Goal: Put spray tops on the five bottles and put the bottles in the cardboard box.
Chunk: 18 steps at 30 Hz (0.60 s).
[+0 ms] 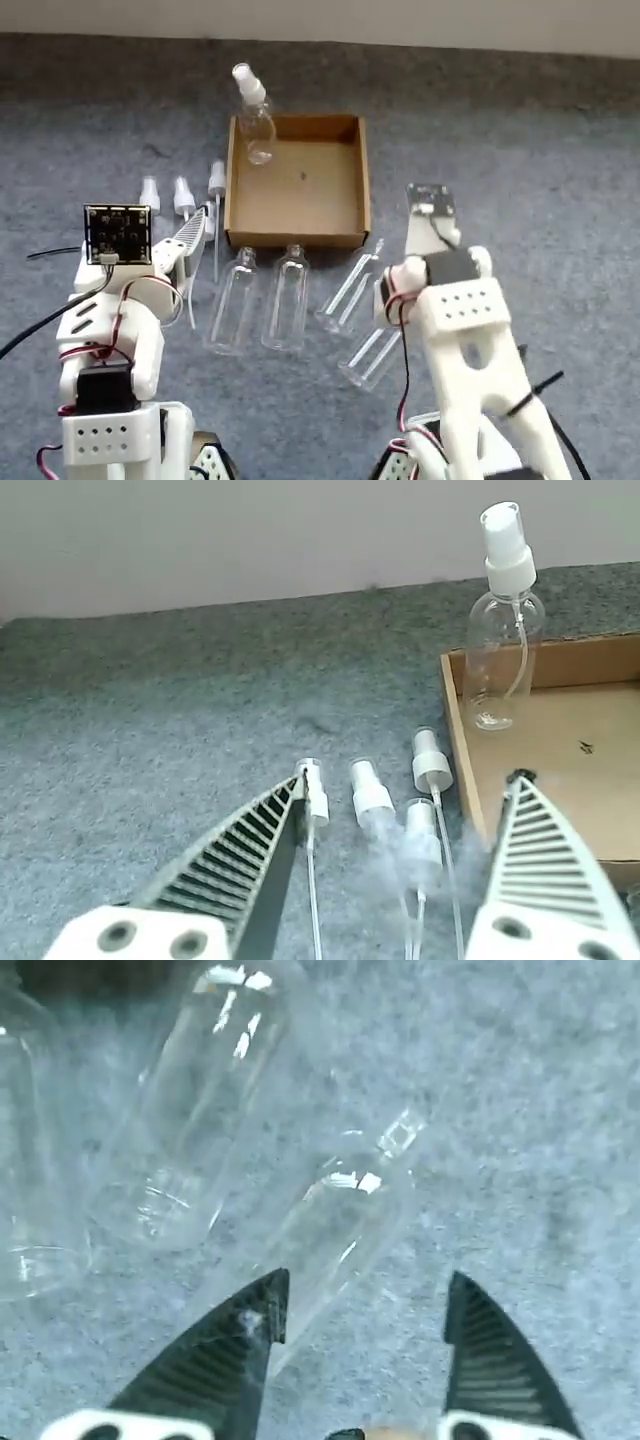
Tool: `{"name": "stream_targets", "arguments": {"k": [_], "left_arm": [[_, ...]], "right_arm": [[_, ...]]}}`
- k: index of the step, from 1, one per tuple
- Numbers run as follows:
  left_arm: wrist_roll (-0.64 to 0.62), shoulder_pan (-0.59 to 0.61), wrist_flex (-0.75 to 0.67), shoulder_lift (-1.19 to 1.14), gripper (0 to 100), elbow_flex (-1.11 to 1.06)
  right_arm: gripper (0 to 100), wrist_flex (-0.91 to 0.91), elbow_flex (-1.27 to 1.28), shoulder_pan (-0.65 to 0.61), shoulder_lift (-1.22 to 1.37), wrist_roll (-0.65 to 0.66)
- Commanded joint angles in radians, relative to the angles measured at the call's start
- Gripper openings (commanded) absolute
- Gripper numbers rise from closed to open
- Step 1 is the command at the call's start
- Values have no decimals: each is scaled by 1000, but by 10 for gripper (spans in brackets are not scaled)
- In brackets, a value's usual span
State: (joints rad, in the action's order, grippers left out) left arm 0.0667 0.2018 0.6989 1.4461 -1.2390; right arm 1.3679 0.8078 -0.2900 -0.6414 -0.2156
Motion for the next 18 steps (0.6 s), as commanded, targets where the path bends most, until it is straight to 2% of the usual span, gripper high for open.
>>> {"name": "stream_targets", "arguments": {"k": [1, 6, 12, 18], "left_arm": [[5, -18, -20, 1, 284, 4], [5, -18, -20, 1, 284, 4], [5, -18, -20, 1, 284, 4], [5, -18, -20, 1, 284, 4]], "right_arm": [[303, -88, 82, -58, -90, -109], [314, -140, 127, -68, -53, -152], [314, -254, 130, -65, 107, -153], [313, -262, 127, -59, 237, -153]]}}
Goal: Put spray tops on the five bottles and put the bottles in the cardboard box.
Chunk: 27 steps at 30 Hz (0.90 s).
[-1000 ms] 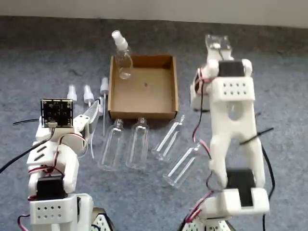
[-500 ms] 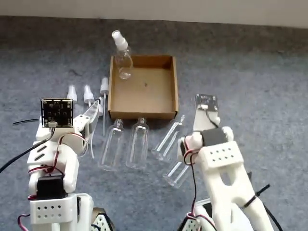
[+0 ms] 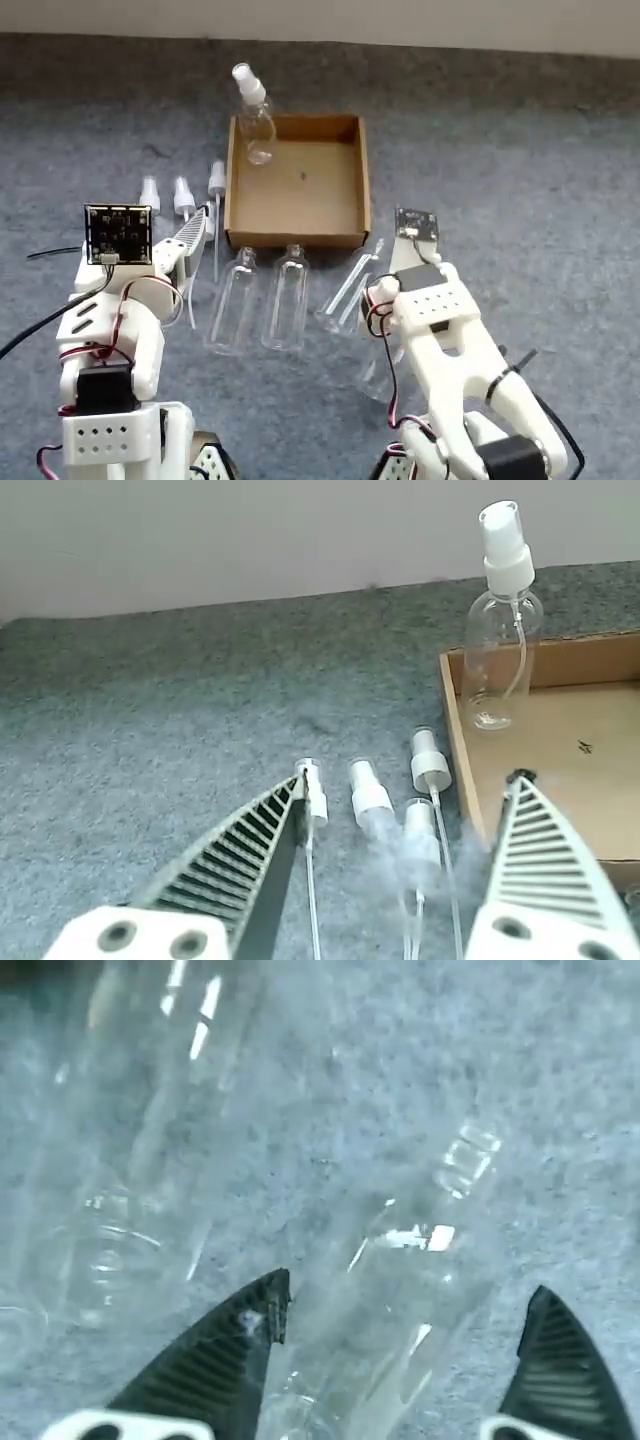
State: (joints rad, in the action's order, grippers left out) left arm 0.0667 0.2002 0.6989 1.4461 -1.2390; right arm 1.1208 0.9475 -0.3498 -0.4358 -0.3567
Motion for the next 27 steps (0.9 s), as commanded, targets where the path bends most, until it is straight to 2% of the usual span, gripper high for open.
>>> {"name": "stream_targets", "arguments": {"k": [1, 4, 6, 10, 13, 21, 27], "left_arm": [[5, -16, -20, 1, 284, 4], [5, -16, -20, 1, 284, 4], [5, -16, -20, 1, 284, 4], [5, -16, -18, 1, 284, 4], [5, -16, -18, 1, 284, 4], [5, -16, -17, 2, 284, 5], [5, -16, -17, 2, 284, 5]], "right_arm": [[313, -15, -13, 15, 45, -12], [304, -44, -15, 110, 71, -3], [257, -91, -15, 185, 74, 15], [105, -242, -16, 289, 81, 204], [0, -298, -41, 323, 85, 301], [7, -269, -332, 369, 131, 489], [8, -128, -682, 400, 469, 637]]}}
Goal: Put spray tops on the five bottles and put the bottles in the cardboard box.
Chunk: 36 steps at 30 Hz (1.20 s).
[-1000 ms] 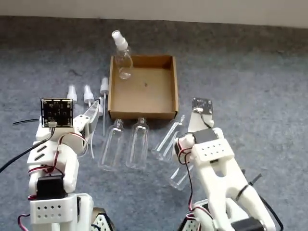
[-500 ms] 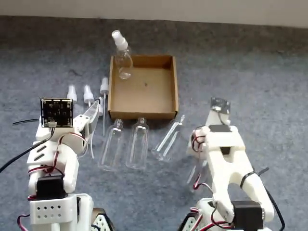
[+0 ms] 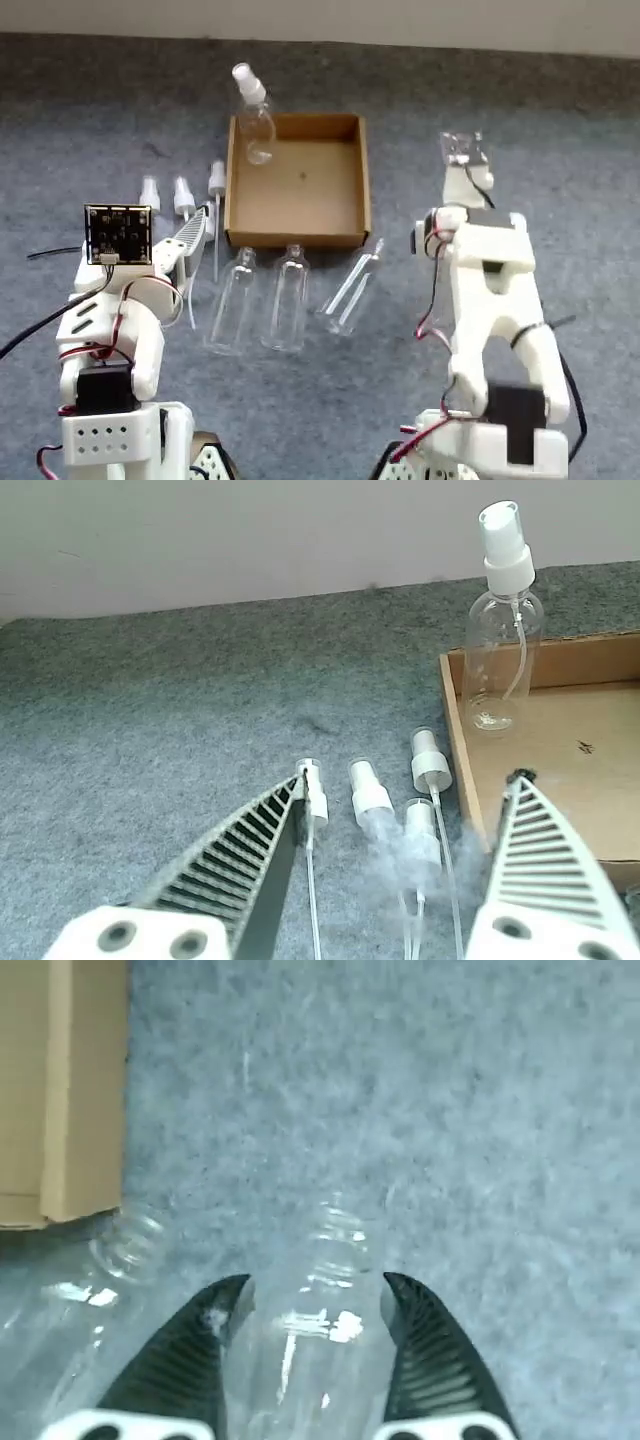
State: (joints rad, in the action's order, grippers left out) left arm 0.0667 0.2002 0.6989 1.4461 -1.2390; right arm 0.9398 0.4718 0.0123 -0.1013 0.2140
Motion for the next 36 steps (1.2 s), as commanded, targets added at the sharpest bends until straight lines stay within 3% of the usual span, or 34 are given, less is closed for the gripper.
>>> {"name": "stream_targets", "arguments": {"k": [1, 5, 10, 14, 18, 24, 31, 36], "left_arm": [[5, -16, -17, 2, 284, 5], [5, -27, -17, 2, 284, 4], [5, -71, -17, 2, 284, 4], [6, -81, -15, 2, 284, 4], [6, -79, -15, 2, 284, 4], [6, -81, -15, 2, 284, 2], [5, -81, -15, 2, 284, 2], [5, -81, -15, 2, 284, 2]], "right_arm": [[8, 68, -262, 51, 193, 89], [14, 180, -438, 113, 337, 213], [100, 346, -553, 166, 367, 219], [114, 404, -562, 180, 369, 215], [139, 417, -538, 188, 378, 242], [303, 417, -512, 246, 426, 265], [311, 415, -516, 302, 444, 282], [310, 409, -625, 280, 444, 219]]}}
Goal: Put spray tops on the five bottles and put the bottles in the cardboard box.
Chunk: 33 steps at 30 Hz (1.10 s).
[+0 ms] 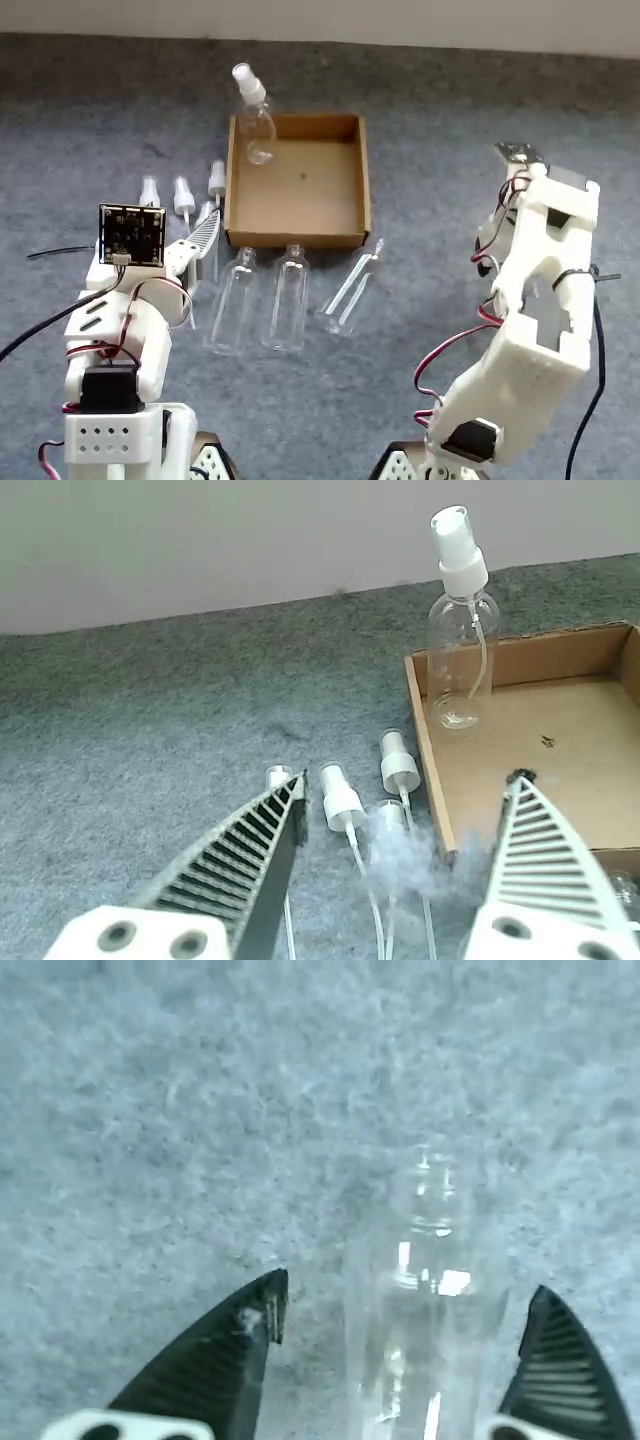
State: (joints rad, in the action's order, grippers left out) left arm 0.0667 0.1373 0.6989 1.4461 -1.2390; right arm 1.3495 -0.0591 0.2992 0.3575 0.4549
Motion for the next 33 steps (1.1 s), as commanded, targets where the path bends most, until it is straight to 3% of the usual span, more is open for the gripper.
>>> {"name": "stream_targets", "arguments": {"k": [1, 11, 17, 24, 28, 33], "left_arm": [[5, -18, -15, 2, 284, 2], [5, -18, -14, 2, 284, 2], [5, -18, -14, 2, 284, 2], [5, -18, -14, 2, 284, 2], [5, -18, -14, 2, 284, 2], [8, -12, -14, 1, 284, 10]], "right_arm": [[310, 2, -117, -12, -4, -20], [310, 4, -168, -10, 145, 23], [219, 7, -171, 4, 157, 26], [206, 7, -171, 4, 157, 28], [111, 25, -231, 4, 156, 23], [10, 202, -441, 2, 156, 23]]}}
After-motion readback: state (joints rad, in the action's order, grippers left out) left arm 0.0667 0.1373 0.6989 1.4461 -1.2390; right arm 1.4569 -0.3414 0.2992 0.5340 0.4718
